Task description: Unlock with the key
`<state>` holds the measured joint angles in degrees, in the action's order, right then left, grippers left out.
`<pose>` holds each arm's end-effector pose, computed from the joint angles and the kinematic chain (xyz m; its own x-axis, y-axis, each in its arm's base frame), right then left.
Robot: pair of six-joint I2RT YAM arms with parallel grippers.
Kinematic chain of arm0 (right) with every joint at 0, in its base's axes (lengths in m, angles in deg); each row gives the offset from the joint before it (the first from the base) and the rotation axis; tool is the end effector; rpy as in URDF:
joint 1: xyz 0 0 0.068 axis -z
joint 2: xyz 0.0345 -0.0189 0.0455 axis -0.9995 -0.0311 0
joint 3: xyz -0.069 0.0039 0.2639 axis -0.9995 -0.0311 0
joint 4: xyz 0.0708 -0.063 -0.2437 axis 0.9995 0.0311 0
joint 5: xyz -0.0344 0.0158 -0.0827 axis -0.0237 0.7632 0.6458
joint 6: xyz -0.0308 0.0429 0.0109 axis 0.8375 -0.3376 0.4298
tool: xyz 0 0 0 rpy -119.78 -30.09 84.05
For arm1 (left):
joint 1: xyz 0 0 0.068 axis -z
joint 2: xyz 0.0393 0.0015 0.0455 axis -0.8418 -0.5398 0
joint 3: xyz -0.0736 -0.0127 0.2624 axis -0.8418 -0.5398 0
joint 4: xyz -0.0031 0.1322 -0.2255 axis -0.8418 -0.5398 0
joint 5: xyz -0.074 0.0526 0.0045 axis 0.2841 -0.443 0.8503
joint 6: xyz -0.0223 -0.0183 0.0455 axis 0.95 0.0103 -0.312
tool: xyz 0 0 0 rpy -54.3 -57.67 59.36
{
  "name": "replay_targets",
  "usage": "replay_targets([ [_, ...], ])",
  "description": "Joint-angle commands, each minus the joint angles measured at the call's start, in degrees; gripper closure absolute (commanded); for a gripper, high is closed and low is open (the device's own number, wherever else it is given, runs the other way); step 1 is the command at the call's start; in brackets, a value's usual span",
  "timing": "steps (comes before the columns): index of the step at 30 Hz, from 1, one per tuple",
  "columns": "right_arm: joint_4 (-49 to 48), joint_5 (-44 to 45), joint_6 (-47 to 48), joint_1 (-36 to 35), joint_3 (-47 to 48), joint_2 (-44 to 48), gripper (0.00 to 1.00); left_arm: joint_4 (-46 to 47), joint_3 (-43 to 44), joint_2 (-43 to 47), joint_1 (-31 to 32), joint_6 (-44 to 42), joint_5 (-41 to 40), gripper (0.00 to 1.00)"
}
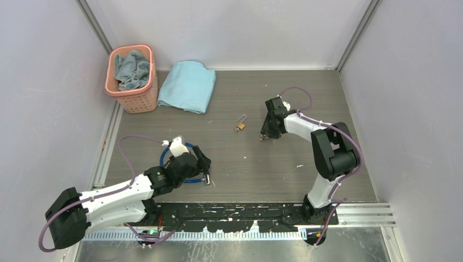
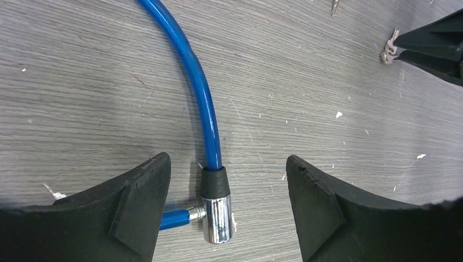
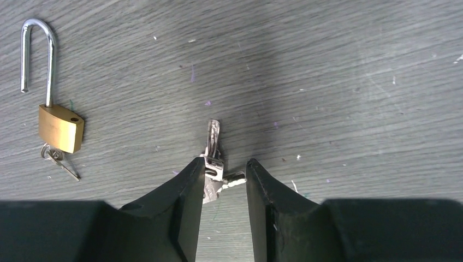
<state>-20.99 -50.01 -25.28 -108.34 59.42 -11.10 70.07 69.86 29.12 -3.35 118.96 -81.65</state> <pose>0.3237 0.1147 0.1646 -0.8329 0.3357 -0.4400 0.2600 0.9392 0.2245 0.1221 -0.1396 0.1808 -0.6311 -0.4955 -0.5968 -0.1483 0.8322 -0.5342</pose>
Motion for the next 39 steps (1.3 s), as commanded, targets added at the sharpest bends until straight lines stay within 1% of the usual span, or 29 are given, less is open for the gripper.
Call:
replay_targets([
  [1,-1.1,-0.5,1.1,-0.2,3.4,-0.7,0.61,2.8,-1.2,3.6,-0.3,-1.6,-1.5,0.23],
  [7,0.0,-1.0,1.4,-0.2,4.2,-2.6,0.62,2.5,-2.3,4.8,-0.3,-1.3,-1.5,0.25],
  [18,1.3,-1.9,3.0,-1.1,6.5,-4.2,0.62,3.8,-2.5,3.8,-0.3,-1.4,-1.2,0.27],
  [22,3.4,0.1,3.4,-2.0,7.3,-5.2,0.62,3.8,-2.5,3.6,-0.3,-1.5,-1.1,0.27],
  [27,7.4,7.5,5.1,-4.9,9.0,-6.5,0.64,3.1,-2.6,4.0,-0.3,-1.4,-2.2,0.28],
  [29,8.5,8.8,5.3,-5.6,9.6,-7.4,0.65,3.1,-2.6,4.1,-0.3,-1.5,-2.3,0.28],
  [31,8.7,8.7,5.2,-5.6,9.8,-8.2,0.69,3.1,-2.5,4.0,-0.3,-1.5,-2.3,0.29],
  [36,8.5,7.9,5.4,-5.8,9.5,-9.1,0.85,2.7,-2.5,4.0,-0.3,-1.5,-2.4,0.29],
  [39,7.6,7.3,5.5,-6.0,9.3,-8.7,0.91,2.8,-2.5,4.0,-0.3,-1.6,-2.4,0.29],
])
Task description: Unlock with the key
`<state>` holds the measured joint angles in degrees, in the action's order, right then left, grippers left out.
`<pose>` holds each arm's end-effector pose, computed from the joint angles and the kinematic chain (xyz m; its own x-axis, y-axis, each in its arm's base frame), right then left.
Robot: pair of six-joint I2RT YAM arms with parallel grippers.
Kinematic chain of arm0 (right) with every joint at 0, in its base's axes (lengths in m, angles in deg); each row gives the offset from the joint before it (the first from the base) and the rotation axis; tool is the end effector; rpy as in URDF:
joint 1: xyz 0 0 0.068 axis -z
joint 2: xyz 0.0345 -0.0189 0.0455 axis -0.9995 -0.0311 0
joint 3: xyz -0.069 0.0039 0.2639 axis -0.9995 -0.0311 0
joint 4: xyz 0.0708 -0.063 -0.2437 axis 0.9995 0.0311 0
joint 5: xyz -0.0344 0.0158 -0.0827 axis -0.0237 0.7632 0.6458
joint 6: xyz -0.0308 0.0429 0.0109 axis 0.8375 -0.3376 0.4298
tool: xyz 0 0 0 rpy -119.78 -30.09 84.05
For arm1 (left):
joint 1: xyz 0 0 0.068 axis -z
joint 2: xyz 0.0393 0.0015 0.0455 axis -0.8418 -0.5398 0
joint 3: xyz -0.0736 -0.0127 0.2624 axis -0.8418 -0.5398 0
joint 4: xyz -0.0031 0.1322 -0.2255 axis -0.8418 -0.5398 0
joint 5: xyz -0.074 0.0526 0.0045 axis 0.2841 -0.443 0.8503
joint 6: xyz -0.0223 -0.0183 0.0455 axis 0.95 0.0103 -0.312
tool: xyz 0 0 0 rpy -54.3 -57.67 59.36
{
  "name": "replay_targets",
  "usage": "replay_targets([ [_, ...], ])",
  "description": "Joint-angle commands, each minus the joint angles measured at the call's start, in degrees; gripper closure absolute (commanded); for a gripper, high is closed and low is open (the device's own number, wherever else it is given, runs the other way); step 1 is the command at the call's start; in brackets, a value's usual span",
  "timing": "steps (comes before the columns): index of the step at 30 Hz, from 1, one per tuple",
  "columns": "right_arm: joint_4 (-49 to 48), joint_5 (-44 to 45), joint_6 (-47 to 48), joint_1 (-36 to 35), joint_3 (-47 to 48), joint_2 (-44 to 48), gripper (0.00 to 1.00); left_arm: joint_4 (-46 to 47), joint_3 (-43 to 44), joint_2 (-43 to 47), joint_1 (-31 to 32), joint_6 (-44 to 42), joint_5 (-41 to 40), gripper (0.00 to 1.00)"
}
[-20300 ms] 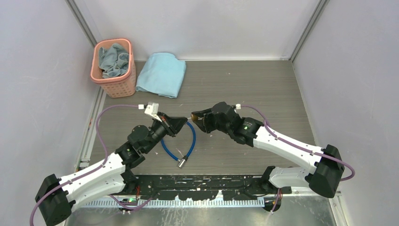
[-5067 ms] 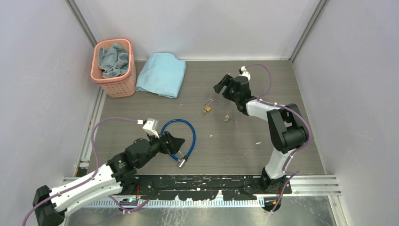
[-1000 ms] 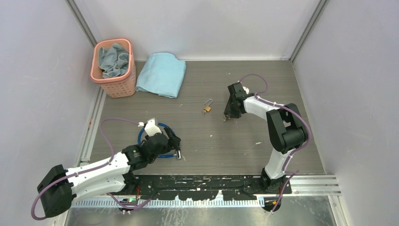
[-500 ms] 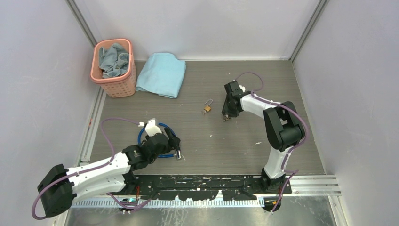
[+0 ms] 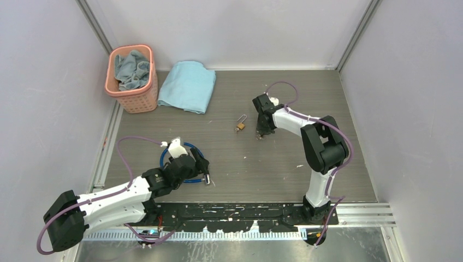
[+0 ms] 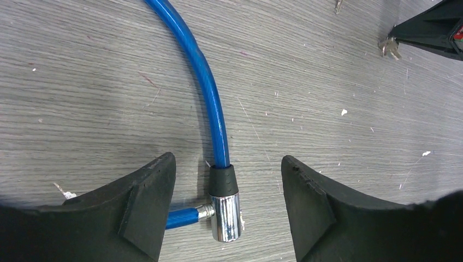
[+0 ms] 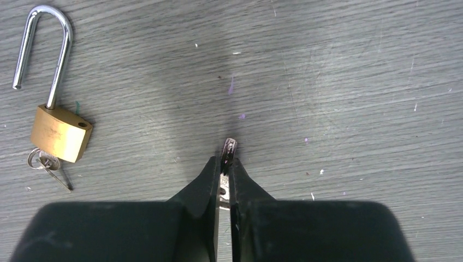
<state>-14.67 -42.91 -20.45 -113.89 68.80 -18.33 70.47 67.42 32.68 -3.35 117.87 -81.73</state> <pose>0.3392 0.1542 0.1625 -0.8713 0.1606 -0.4637 0.1523 0.9868 0.0555 0.1164 -0.1317 0.1777 -0.6234 -0.4930 -0.6070 -0.1284 0.8302 -0.5424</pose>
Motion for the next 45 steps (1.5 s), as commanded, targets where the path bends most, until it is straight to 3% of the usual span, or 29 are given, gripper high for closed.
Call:
replay_targets([
  [1,0.9,-0.4,0.8,-0.5,-0.3,-1.1,0.93,2.4,-0.1,0.4,-0.3,-0.5,-2.2,0.29],
  [6,-1.5,-5.3,1.2,-1.0,-0.9,-0.3,0.99,2.7,-0.1,0.3,-0.3,-0.8,-2.0,0.3],
  [27,-13.0,-21.2,3.5,-3.5,-7.6,5.5,0.99,7.7,-0.8,2.0,-0.3,-6.4,2.6,0.35],
  [40,-28.4,-37.0,0.3,-3.9,-15.5,11.8,0.99,6.9,-1.3,7.9,-0.3,-8.7,3.6,0.37],
  [45,-26.2,-34.4,0.2,-4.0,-15.6,13.2,0.99,5.7,-0.9,9.6,-0.3,-9.5,3.6,0.38],
])
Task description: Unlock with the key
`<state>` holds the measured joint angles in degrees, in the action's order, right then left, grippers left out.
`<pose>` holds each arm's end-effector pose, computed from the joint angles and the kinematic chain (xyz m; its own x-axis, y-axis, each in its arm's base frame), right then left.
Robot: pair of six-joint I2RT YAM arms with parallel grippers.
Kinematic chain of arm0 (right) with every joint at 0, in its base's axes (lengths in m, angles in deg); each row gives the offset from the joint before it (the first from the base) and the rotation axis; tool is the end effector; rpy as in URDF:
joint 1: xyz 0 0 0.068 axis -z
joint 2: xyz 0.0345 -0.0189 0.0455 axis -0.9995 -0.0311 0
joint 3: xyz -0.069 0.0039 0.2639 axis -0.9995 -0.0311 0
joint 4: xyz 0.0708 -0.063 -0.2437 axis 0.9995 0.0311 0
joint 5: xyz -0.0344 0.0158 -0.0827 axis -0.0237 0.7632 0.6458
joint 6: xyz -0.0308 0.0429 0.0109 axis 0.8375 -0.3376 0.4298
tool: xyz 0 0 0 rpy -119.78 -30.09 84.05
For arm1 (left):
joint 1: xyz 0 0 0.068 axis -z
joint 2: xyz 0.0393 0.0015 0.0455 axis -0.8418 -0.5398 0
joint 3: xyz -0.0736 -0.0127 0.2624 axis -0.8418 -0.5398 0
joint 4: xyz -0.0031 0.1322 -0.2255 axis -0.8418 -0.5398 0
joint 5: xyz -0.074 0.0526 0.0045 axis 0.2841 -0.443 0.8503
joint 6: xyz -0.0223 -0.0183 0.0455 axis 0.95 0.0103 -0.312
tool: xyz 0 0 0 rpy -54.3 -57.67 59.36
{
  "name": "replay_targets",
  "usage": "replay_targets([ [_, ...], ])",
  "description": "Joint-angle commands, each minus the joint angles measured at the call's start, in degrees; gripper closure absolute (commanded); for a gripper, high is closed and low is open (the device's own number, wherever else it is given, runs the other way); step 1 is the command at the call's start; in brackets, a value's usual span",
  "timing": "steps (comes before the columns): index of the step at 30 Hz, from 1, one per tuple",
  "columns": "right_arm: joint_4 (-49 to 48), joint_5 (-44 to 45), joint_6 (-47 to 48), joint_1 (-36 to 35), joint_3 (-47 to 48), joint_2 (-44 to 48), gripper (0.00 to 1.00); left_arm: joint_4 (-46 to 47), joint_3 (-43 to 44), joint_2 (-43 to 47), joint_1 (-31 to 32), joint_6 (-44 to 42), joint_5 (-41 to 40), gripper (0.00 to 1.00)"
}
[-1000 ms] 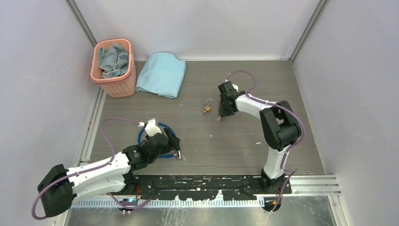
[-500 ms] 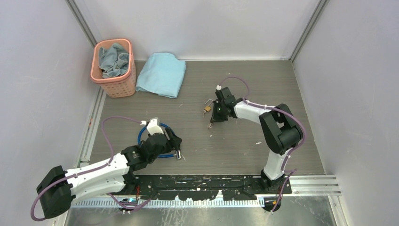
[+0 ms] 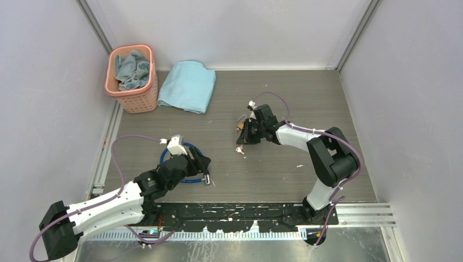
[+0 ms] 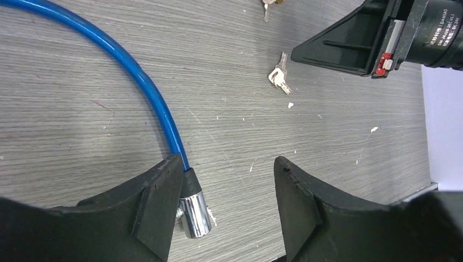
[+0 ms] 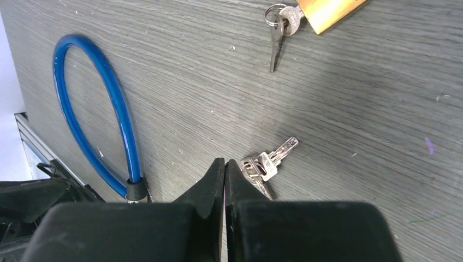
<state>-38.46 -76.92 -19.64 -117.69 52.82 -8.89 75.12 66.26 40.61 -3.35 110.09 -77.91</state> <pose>0.2922 0.1798 0.1654 -0.9005 0.0519 -0.4317 -0.2329 0.7809 0.5796 0.1106 -0.1274 0.1983 -0.6009 -0.4646 -0.6504 0.0489 0.7908 -0.6101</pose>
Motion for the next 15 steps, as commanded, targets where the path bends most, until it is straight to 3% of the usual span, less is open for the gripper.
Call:
replay_targets([
  [1,-0.1,1.6,-0.3,-0.3,0.8,3.9,0.99,0.8,0.3,2.0,-0.3,-1.8,-0.2,0.38],
  [3,6.0,8.1,0.1,-0.7,2.8,4.1,0.98,0.6,0.3,2.4,-0.3,-1.8,-0.3,0.38],
  [5,12.3,14.7,0.0,-1.2,5.0,4.0,0.86,0.4,0.3,2.5,-0.3,-1.9,-0.2,0.38],
  [9,19.5,24.0,-2.5,-4.0,7.1,4.4,0.53,0.6,1.4,0.8,-0.3,-4.4,-0.5,0.35],
  [13,22.9,29.2,-7.2,-7.0,9.0,3.2,0.35,-1.9,5.6,-3.6,-0.7,-6.3,-0.9,0.35],
  [15,24.9,30.5,-9.7,-8.0,11.4,1.7,0.31,-1.9,6.9,-5.2,-0.8,-6.6,-0.8,0.36],
])
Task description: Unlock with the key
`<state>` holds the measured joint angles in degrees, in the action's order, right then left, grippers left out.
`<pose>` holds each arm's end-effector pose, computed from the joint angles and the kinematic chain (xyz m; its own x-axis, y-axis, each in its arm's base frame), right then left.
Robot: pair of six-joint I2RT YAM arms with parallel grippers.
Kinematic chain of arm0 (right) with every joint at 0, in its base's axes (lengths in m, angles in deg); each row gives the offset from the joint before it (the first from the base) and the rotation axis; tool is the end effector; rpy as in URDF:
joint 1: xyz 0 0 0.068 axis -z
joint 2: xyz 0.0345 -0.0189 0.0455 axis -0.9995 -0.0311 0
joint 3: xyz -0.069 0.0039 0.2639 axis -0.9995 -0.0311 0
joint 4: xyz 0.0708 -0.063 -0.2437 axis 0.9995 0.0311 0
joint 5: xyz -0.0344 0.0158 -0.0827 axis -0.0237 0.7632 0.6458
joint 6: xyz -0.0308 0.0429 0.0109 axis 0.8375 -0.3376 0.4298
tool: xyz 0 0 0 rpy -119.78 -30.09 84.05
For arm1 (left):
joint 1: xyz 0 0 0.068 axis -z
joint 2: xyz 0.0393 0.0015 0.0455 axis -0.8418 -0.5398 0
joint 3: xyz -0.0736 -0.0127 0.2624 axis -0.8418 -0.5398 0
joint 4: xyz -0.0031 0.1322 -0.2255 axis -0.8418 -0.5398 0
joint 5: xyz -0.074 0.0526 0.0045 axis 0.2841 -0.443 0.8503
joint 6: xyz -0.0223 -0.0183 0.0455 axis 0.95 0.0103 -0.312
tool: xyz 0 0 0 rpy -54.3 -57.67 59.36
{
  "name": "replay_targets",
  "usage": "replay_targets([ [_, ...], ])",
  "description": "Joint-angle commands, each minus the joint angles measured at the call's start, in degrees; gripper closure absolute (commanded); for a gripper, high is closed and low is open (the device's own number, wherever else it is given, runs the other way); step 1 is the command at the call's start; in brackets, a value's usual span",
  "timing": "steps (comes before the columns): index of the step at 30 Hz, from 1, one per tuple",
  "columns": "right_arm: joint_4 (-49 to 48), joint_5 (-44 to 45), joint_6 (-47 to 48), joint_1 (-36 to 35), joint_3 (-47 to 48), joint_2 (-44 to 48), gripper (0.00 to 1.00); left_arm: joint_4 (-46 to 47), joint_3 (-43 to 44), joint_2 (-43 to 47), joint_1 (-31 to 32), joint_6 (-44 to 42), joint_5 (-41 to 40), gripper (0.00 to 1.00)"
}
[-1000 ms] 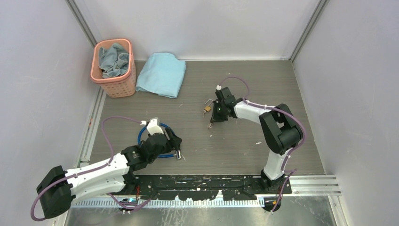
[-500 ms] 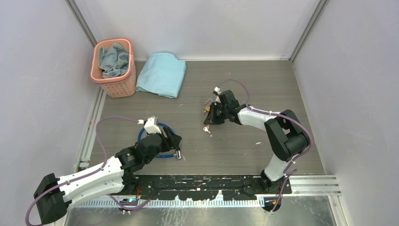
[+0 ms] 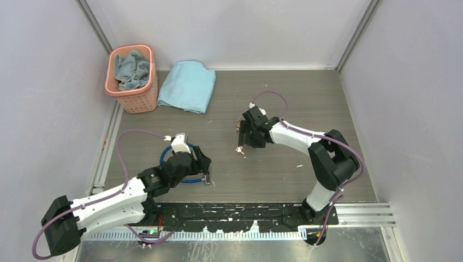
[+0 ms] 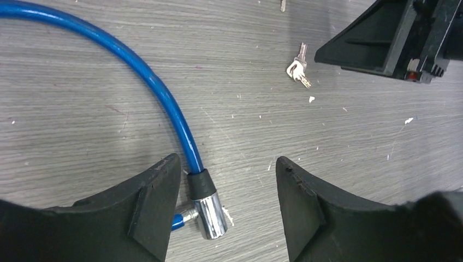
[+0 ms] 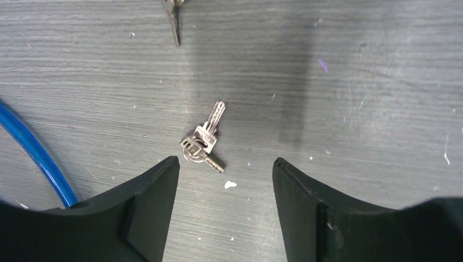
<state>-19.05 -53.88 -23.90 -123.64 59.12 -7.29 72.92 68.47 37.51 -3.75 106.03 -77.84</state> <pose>0.2739 0.1933 0.1824 -0.8995 0.0782 -0.4298 -0.0483 0.9600 0.2758 0.1152 -0.1318 0.1997 -0.6160 -0.3813 -0.6894 0.0687 0.8457 -0.5291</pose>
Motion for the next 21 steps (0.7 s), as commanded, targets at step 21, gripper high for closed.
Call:
replay_targets([
  [21,18.8,15.1,-13.3,-8.3,20.3,-15.9,0.48,-2.3,0.3,4.4,-0.8,-1.5,-0.1,0.36],
])
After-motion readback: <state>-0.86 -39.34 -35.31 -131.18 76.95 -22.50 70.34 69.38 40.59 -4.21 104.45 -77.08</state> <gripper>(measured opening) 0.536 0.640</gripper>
